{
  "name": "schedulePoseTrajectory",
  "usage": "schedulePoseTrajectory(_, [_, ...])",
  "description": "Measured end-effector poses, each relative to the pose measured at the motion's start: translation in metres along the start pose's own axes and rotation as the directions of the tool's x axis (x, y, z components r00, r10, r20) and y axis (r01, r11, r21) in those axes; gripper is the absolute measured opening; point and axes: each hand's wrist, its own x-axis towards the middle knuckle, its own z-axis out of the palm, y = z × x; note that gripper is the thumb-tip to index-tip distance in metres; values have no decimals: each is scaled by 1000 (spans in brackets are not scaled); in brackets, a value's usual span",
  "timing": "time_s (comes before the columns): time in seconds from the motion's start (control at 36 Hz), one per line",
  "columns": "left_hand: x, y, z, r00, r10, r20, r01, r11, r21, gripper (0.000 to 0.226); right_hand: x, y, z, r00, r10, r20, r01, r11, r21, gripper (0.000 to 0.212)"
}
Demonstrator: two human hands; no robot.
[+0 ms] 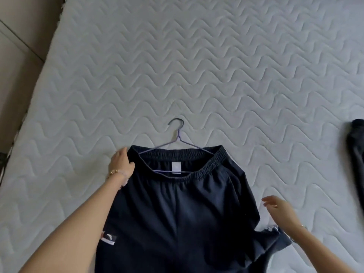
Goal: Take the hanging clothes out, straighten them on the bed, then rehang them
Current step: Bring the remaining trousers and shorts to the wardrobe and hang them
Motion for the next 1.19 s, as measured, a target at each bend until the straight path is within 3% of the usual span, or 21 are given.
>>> schedulePoseTrajectory(0.08, [19,-6,7,990,38,134,-37,999,-9,54,-9,10,0,1000,12,9,-12,1000,-10,26])
schedulePoseTrajectory(0.22, [24,-5,13,991,-40,128,50,996,-74,51,-31,36,-2,998,65,11,-65,998,-6,24])
schedulePoseTrajectory(0.33, [-4,-3,6,974,23,227,22,981,-194,28,-51,45,-6,997,77,3,-77,996,39,20])
schedulePoseTrajectory(0.44, [-41,-5,-10,977,100,191,-59,976,-207,23,-69,48,-11,996,87,3,-87,993,75,23])
schedulePoseTrajectory(0.56, [-99,6,-39,979,143,142,-79,921,-382,19,-94,46,-22,997,68,25,-71,988,139,39])
schedulePoseTrajectory(0.64, [-151,19,-59,981,161,105,-95,880,-464,21,-118,45,-29,995,81,50,-90,974,209,38])
schedulePoseTrajectory(0.81, [-269,58,-82,974,228,-18,-209,855,-474,22,-178,65,-41,995,72,73,-93,934,345,25])
schedulePoseTrajectory(1.03, [-397,98,-107,899,416,-133,-431,794,-429,13,-268,171,-35,991,121,64,-137,893,429,22])
schedulePoseTrajectory(1.19, [-483,129,-99,825,549,-133,-539,694,-478,6,-346,303,7,951,293,94,-298,803,516,28])
